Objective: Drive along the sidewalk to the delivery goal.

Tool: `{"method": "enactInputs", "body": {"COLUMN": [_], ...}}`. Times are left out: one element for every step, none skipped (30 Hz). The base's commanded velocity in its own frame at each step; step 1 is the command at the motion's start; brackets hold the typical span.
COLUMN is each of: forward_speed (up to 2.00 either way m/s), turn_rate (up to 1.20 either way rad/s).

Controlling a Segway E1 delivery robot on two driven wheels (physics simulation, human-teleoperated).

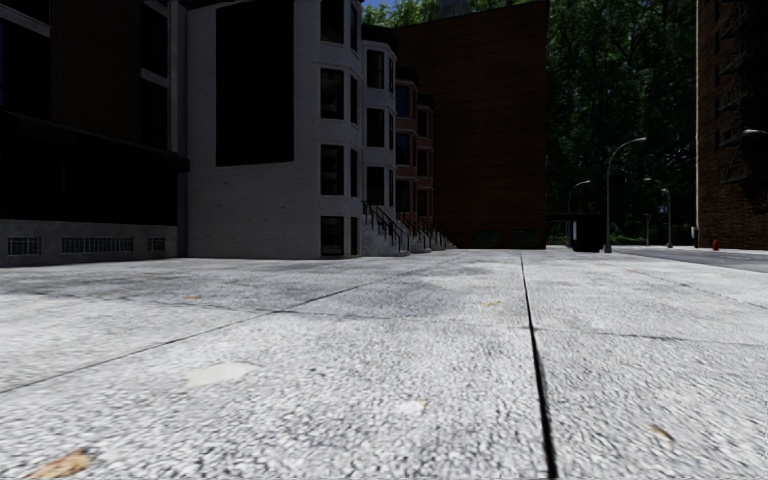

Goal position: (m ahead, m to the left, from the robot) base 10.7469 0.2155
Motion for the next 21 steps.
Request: {"method": "enactInputs", "body": {"forward_speed": [1.81,1.81,1.81,1.81,1.81,1.81,1.81,1.81,1.81,1.81,1.81,1.81,1.81,1.81,1.81,1.81,1.81,1.81,1.81,1.81,1.81], "turn_rate": [-0.65,-0.11,-0.02,0.00,0.00,0.00,0.00,0.00,0.00,0.00,0.00,0.00,0.00,0.00,0.00,0.00,0.00,0.00,0.00,0.00,0.00]}}
